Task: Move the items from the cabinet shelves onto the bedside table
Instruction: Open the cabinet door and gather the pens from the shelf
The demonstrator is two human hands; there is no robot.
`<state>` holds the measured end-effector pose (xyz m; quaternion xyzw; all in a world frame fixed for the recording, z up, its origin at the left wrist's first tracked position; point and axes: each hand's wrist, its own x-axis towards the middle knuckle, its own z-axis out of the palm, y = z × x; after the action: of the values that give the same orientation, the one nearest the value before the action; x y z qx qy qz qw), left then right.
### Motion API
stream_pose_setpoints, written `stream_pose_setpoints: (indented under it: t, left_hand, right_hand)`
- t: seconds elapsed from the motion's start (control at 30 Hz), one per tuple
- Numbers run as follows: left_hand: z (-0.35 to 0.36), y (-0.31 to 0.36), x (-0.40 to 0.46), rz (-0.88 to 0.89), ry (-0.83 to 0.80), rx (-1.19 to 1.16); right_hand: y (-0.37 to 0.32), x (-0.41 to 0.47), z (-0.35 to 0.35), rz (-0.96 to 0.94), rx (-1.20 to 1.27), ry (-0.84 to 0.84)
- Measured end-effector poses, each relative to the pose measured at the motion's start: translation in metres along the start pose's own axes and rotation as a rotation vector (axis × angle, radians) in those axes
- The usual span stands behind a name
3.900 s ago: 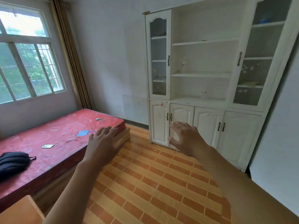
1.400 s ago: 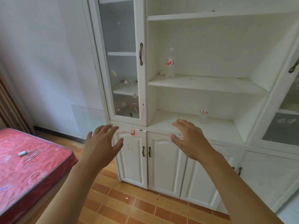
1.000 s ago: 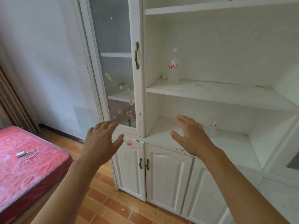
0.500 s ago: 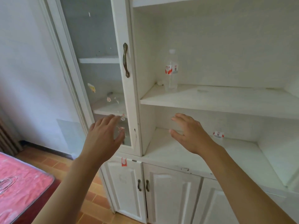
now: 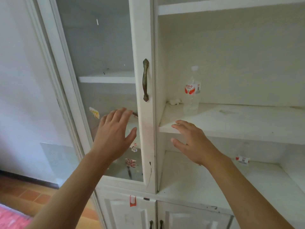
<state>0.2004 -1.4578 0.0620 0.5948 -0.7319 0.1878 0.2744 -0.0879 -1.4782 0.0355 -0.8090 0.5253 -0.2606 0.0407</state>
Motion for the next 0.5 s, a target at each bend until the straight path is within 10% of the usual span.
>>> stream_pose_setpoints:
  t: [0.5]
  left_hand:
    - [0.029, 0.002, 0.079, 0.032, 0.253, -0.055]
  right_hand:
    - [0.037, 0.078, 0.017, -0.076, -0.197, -0.097]
